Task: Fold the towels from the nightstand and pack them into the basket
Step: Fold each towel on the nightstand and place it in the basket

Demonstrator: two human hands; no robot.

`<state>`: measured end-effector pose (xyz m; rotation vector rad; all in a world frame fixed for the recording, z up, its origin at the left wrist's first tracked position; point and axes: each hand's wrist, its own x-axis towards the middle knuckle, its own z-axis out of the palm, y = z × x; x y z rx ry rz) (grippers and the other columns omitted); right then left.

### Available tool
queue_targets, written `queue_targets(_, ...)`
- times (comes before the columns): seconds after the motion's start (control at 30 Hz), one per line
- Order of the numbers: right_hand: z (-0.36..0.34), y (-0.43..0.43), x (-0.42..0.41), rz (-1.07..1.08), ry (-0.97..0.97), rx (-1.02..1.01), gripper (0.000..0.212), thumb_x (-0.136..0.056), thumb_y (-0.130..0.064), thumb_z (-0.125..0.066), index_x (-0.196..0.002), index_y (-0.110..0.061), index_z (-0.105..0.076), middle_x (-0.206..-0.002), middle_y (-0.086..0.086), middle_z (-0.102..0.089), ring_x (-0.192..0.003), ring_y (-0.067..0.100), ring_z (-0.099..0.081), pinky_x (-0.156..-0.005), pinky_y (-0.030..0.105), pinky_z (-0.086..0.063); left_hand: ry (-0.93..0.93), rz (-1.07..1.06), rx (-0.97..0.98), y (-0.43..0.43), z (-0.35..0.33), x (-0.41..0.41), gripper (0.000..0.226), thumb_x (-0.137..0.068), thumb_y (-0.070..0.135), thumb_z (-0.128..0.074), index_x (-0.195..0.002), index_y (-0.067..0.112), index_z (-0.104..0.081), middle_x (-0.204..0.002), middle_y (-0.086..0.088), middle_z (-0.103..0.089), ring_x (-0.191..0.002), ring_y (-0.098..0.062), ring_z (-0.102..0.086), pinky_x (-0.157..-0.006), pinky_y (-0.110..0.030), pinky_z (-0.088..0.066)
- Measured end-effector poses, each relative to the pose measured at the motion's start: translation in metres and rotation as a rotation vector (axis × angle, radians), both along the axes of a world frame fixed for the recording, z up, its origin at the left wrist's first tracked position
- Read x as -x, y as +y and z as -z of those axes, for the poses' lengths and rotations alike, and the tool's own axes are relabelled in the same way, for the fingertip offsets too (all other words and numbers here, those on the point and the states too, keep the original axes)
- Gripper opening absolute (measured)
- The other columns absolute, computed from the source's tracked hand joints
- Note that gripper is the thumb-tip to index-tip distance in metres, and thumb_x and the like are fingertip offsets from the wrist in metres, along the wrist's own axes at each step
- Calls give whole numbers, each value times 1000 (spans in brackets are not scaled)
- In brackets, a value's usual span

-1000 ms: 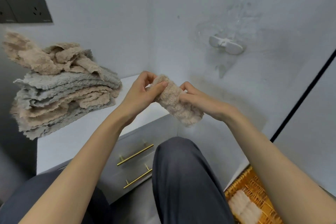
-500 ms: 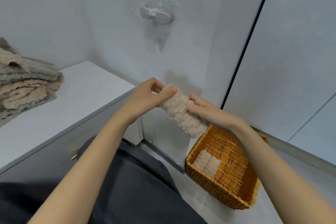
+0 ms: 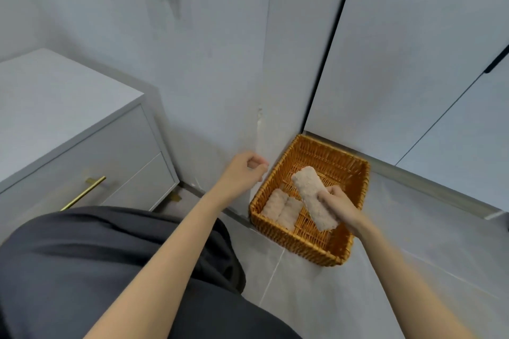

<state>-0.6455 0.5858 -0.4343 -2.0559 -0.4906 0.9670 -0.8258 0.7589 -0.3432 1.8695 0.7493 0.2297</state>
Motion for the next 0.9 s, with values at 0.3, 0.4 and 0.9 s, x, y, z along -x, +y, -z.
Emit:
queue_targets(0.3,103,11,-15,632,369,32,25,-93,-11,-53,-116,0,-51,-94,11,-58,-91,29,-58,-81,40,-47,157,181,-134,-8,59,-5,12,-96,24,-50,-102,33,-56,-107,14,-59,-84,2,-53,-64,-12,-39)
queue_targets(0.4,124,18,-16,727,372,71,42,-93,-10,-54,-132,2,-43,-115,17,-57,-98,29,-57,-78,36,-46,208,190,-174,-2,66,-5,14,-96,24,-50,-106,31,-56,-110,12,-60,-84,-1,-53,-69,-18,-43)
queue_targets(0.9,195,39,-21,763,508,219,43,-100,-12,-44,-141,1,-36,-137,18,-49,-108,33,-58,-81,39,-53,287,187,-140,18,83,-6,21,-99,27,-47,-117,28,-57,-111,15,-56,-96,-1,-52,-73,-12,-39)
